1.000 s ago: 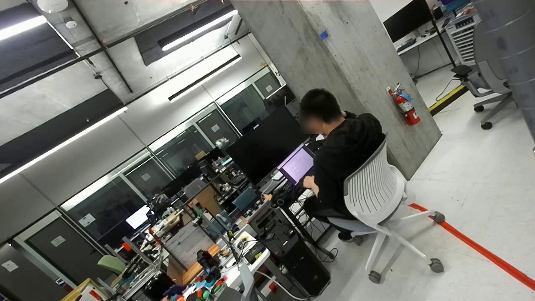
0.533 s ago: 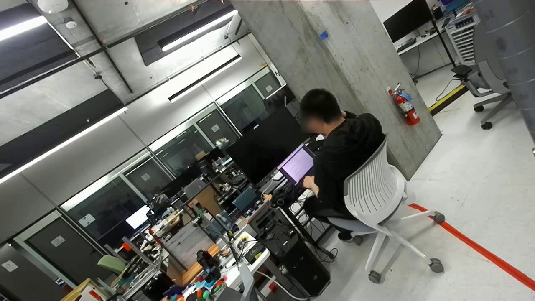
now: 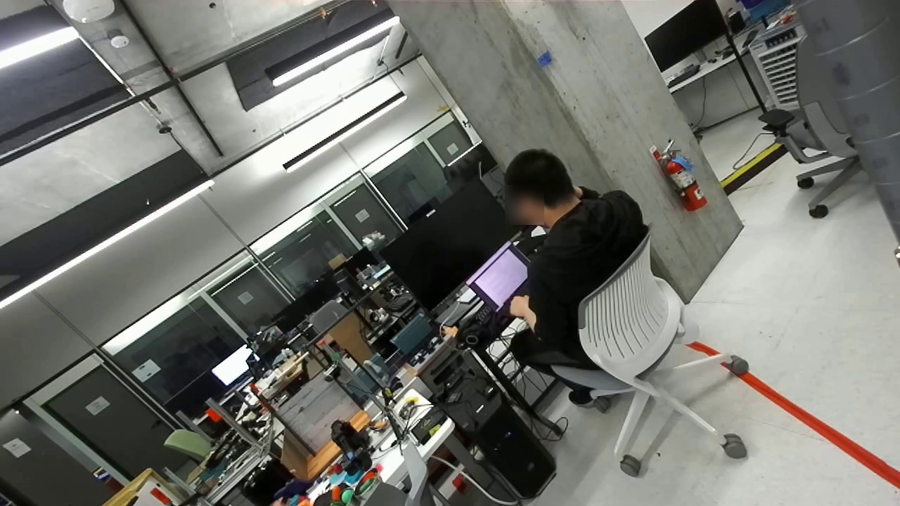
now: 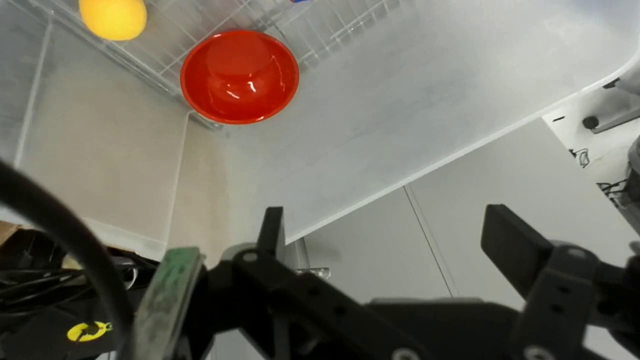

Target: Move the rubix cube to the left

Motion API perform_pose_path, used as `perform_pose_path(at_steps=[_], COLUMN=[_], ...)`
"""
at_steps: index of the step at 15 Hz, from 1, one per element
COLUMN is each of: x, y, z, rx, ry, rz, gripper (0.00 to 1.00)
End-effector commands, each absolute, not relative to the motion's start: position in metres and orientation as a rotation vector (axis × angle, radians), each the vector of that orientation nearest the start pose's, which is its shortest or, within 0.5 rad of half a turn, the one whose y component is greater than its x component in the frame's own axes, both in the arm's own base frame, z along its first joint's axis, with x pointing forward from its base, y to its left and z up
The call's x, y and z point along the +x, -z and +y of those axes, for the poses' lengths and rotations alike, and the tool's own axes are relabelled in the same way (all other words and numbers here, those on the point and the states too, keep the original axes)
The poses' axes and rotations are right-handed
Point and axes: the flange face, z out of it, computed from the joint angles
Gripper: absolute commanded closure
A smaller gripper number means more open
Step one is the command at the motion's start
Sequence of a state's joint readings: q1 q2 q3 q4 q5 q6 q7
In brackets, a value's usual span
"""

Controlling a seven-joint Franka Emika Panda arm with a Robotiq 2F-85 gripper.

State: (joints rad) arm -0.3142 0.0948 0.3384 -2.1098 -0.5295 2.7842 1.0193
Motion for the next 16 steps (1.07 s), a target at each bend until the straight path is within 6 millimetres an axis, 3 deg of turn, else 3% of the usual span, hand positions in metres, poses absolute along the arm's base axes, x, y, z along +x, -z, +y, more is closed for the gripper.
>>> perform_pose_path(at_steps=[1,5,8,12,16], x=[0.660,0.695,0.708,0.714,0.717], y=[-0.380,-0.282,-0.226,-0.189,-0.166], z=[0.024,0.027,0.031,0.050,0.040], rx=[-2.773,-2.799,-2.816,-2.876,-2.997], ry=[0.862,0.571,0.358,0.093,-0.065], rz=[0.993,1.139,1.254,1.245,1.279], gripper=[0.00,0.00,0.00,0.00,0.00])
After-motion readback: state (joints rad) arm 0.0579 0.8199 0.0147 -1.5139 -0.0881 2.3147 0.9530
